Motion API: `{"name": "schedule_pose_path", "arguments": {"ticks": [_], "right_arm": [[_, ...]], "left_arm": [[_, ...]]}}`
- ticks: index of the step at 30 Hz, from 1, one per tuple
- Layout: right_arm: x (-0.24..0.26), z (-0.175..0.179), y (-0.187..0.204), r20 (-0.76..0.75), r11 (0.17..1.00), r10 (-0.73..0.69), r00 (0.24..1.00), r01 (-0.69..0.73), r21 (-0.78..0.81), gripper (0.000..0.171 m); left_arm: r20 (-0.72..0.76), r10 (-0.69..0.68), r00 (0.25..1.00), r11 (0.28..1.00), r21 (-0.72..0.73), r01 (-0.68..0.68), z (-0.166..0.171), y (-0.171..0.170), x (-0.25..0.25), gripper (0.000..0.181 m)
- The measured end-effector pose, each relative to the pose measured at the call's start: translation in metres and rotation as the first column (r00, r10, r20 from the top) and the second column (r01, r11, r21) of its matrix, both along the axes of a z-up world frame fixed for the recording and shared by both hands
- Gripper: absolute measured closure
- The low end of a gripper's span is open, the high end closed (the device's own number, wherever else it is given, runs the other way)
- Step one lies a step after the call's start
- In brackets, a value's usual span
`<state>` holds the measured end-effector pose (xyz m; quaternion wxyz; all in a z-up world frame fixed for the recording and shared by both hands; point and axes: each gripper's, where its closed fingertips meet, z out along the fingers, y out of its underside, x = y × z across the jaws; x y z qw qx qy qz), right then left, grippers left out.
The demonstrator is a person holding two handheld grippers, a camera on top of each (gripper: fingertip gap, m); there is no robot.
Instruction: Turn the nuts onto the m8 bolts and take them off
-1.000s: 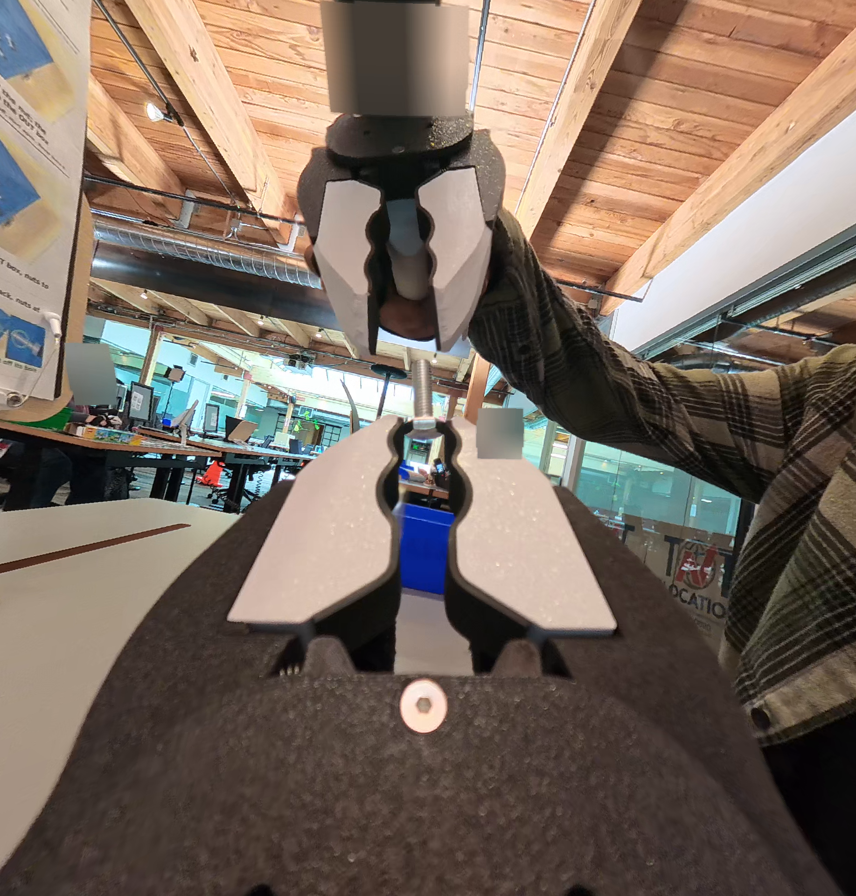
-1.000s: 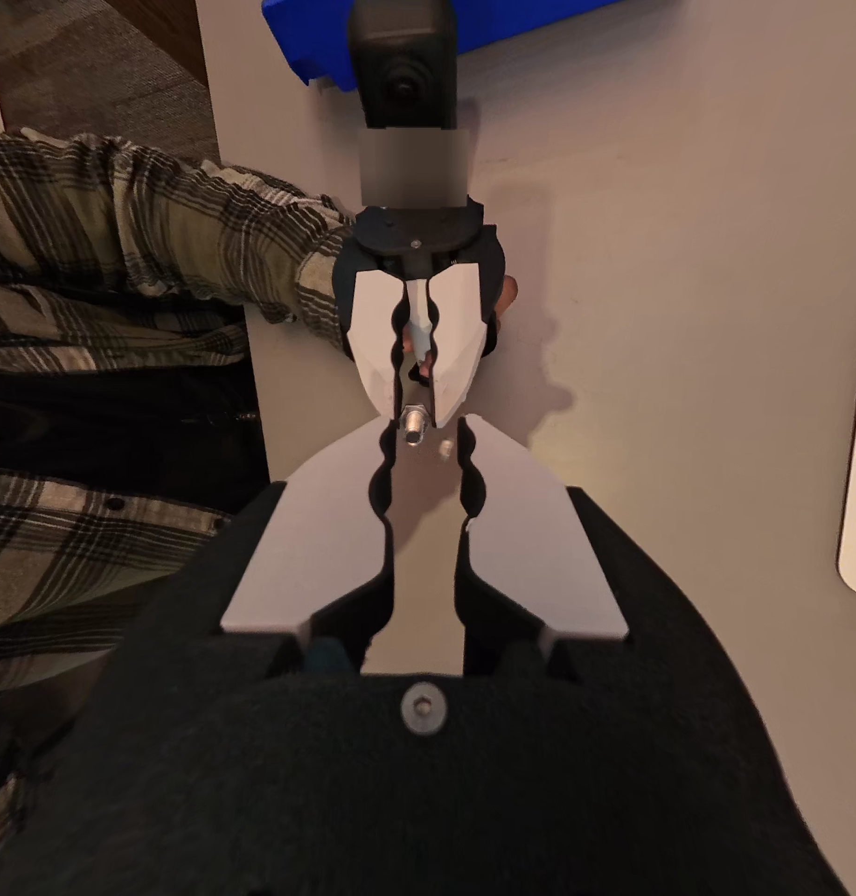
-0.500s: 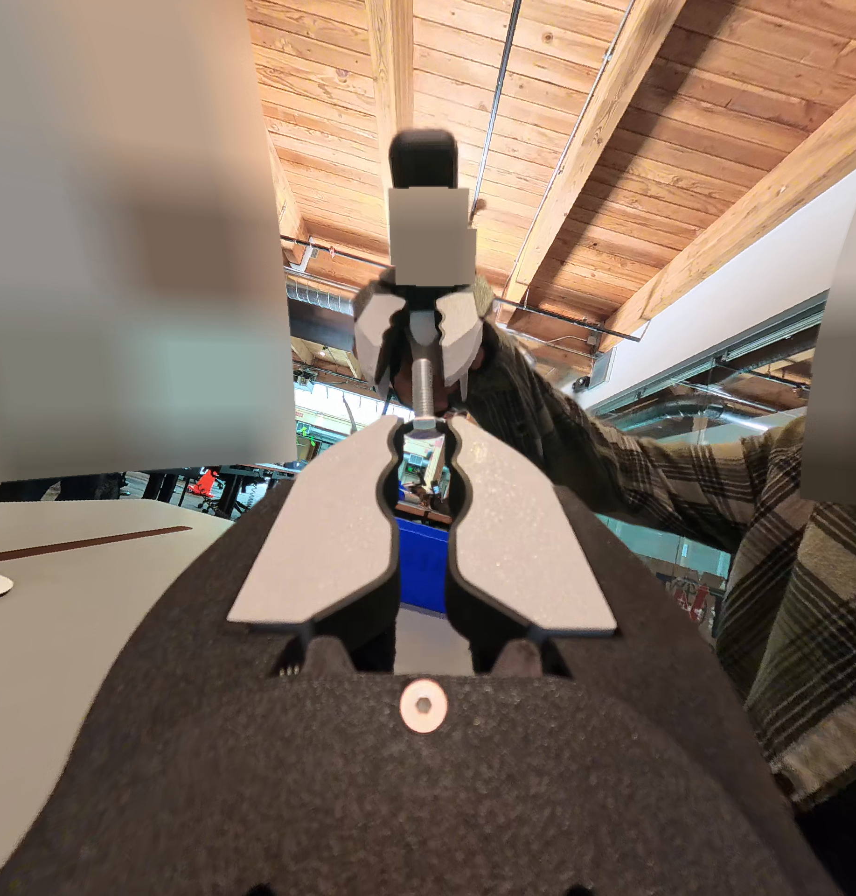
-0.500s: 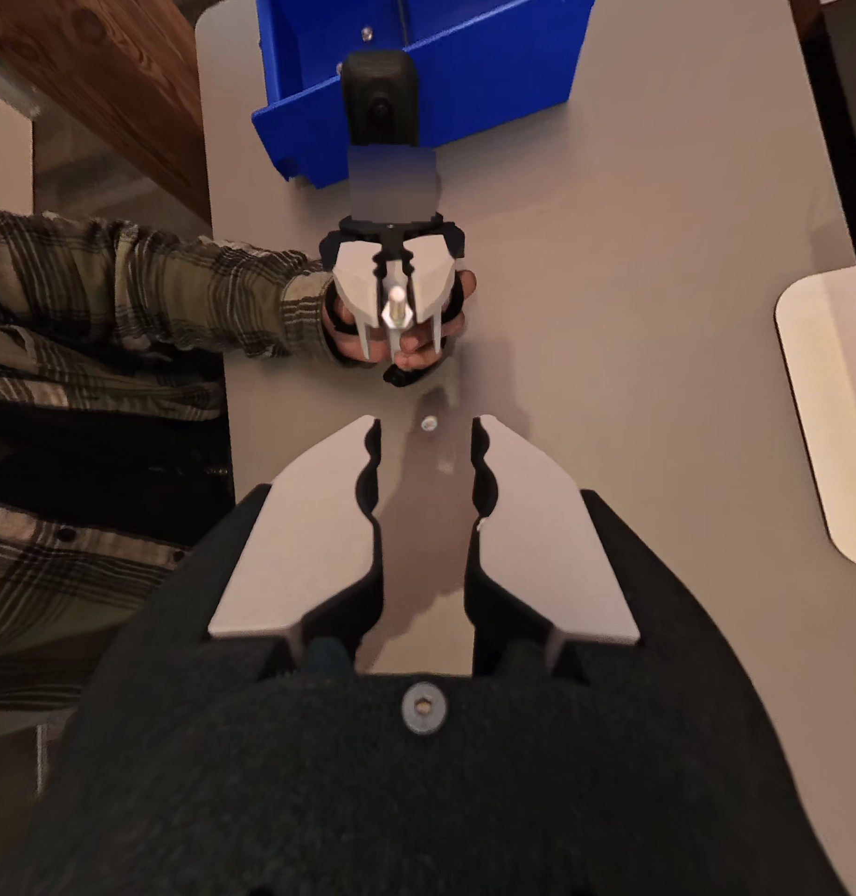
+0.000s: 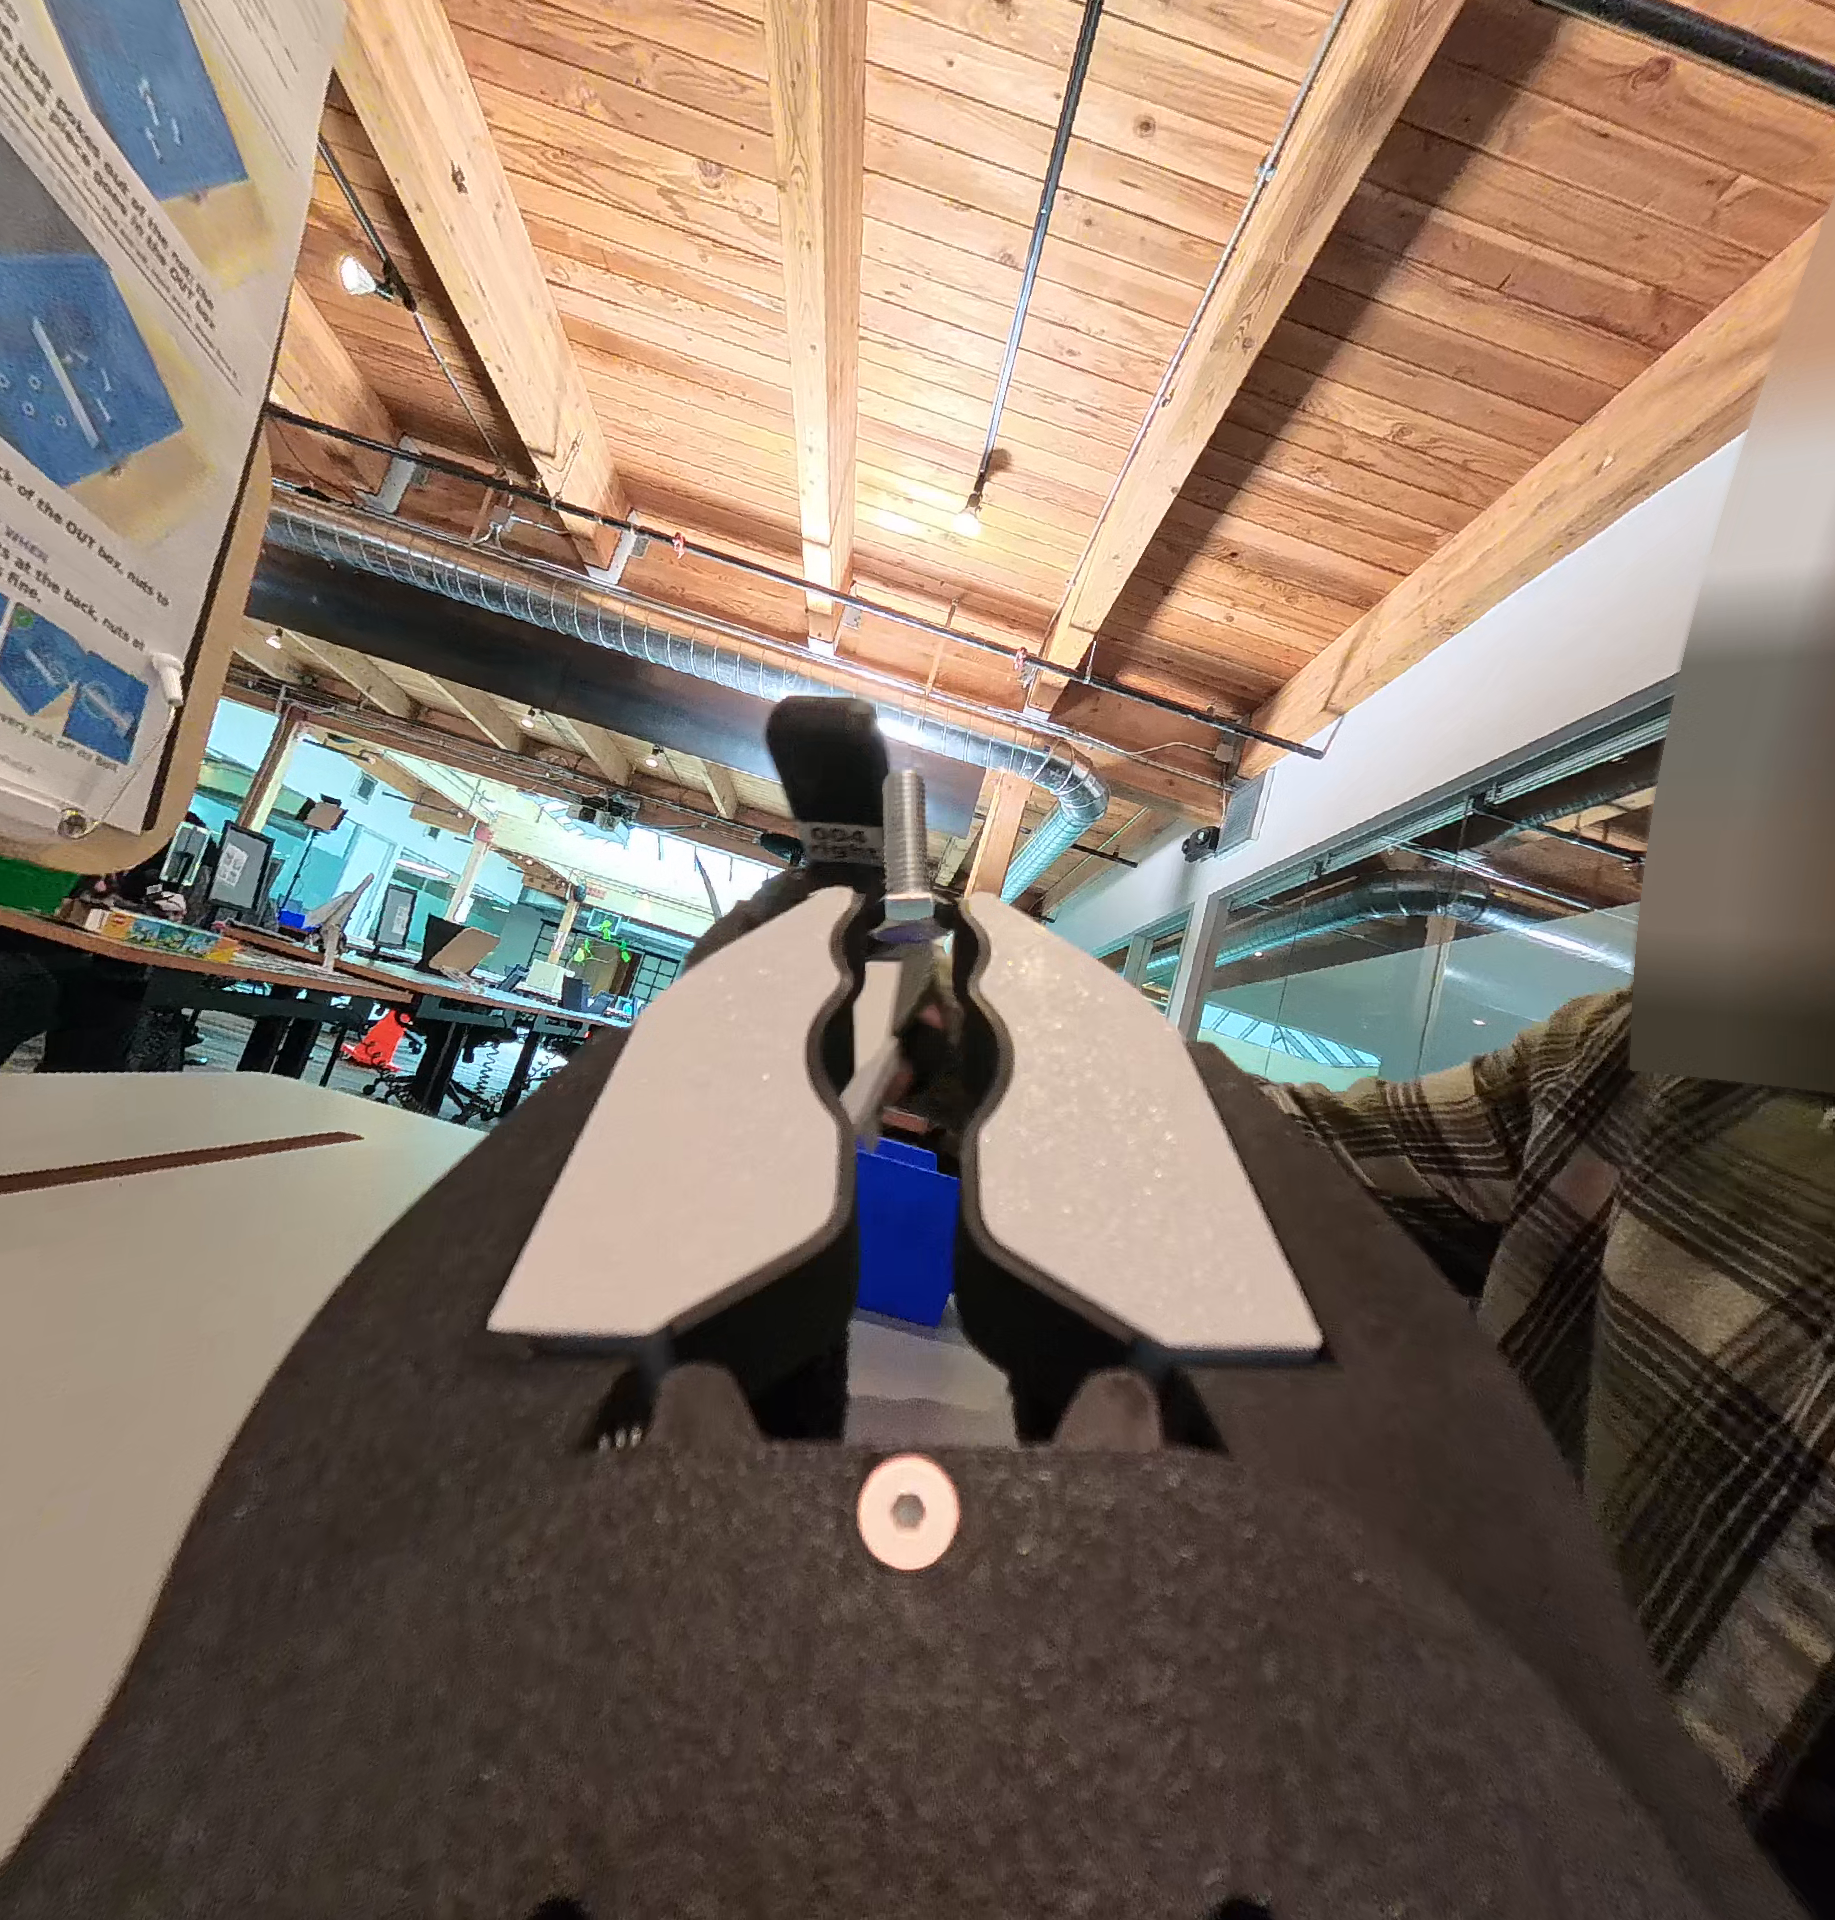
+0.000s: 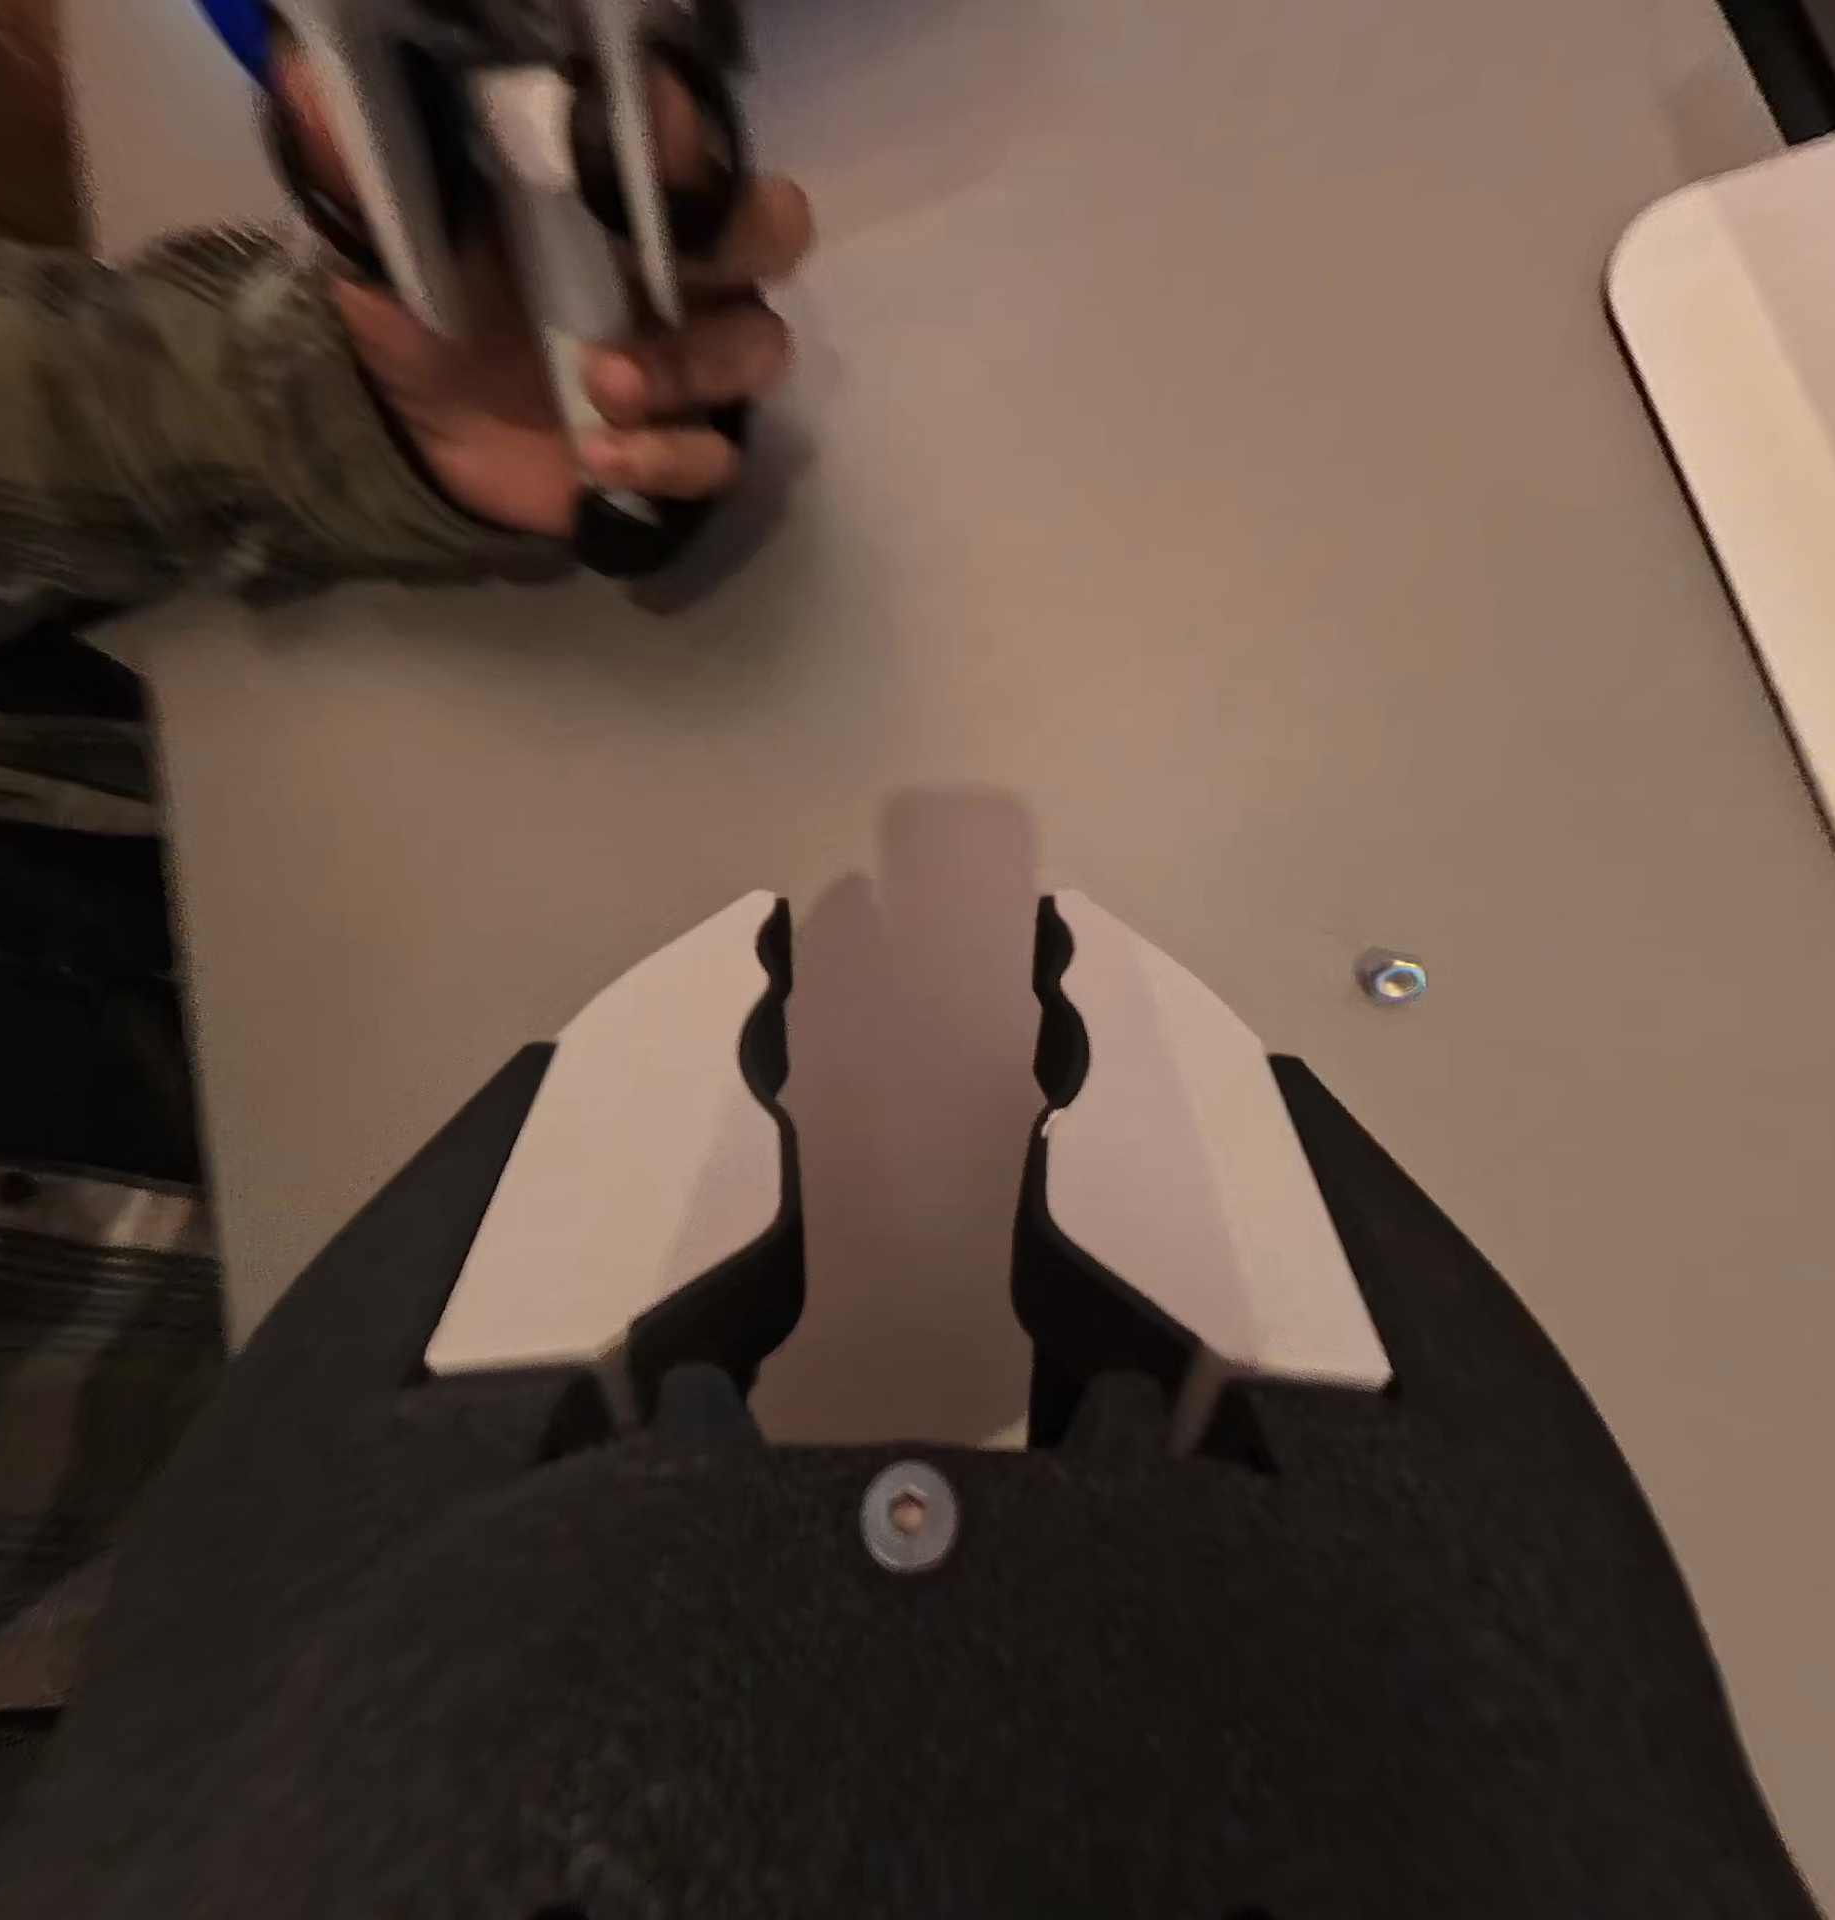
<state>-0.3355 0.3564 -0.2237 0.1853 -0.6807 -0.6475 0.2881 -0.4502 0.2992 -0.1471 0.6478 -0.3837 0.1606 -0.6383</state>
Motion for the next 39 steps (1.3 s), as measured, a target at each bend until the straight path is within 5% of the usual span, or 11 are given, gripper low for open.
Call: {"name": "schedule_pose_path", "arguments": {"ticks": [5,13,39], "right_arm": [[0.028,-0.025,0.086,0.151,0.984,-0.095,0.984,0.07,0.165,0.118],[0.031,-0.033,0.201,0.053,0.957,-0.281,0.958,0.275,0.095,0.12],[0.007,-0.087,0.276,-0.04,0.946,-0.31,0.95,0.312,0.09,0.133]], "left_arm": [[-0.016,0.008,1.0,1.0,0.015,-0.007,0.003,-0.003,-0.003,0.166],[-0.036,-0.001,0.999,1.0,0.03,0.002,0.005,-0.004,-0.003,0.166],[-0.092,0.003,0.996,0.999,0.046,0.001,0.004,-0.006,0.002,0.166]]}}
